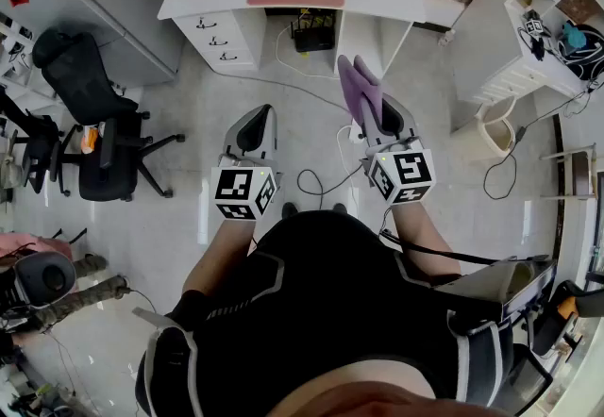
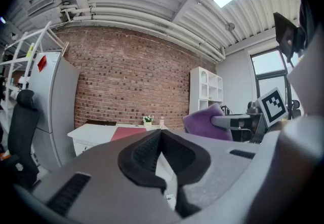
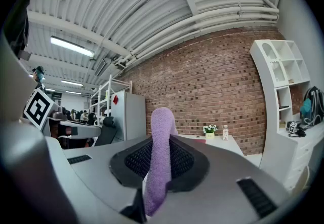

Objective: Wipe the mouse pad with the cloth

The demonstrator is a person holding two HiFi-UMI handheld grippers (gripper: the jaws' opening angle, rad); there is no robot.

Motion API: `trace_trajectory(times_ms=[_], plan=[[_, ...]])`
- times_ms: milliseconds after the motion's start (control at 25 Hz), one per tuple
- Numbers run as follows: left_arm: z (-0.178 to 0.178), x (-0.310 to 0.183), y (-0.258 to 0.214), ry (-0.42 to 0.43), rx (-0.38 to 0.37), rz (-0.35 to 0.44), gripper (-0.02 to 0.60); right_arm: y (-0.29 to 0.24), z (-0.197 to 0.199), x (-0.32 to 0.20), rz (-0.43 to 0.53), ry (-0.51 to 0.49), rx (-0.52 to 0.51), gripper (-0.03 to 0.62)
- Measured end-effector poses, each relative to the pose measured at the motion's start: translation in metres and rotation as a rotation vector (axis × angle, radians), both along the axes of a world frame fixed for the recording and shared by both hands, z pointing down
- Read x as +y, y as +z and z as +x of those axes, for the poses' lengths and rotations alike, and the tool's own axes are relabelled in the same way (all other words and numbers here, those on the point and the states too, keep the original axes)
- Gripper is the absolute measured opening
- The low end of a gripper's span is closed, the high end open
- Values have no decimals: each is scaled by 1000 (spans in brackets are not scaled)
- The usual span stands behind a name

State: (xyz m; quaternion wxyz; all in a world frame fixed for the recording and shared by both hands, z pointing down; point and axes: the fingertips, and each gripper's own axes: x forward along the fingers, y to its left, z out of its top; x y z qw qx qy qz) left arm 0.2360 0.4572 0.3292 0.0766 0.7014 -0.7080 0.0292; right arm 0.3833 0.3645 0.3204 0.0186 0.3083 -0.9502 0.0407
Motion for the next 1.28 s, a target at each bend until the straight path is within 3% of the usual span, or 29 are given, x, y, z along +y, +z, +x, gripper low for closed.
trace_trajectory(times_ms=[640,1280], plan=[[0,2,0,-14,15,-6,2,-4,-5,0,-1,-31,-18,58],[-85,33,7,-3,27,17,2,0,-94,17,-11,-22,11,58]])
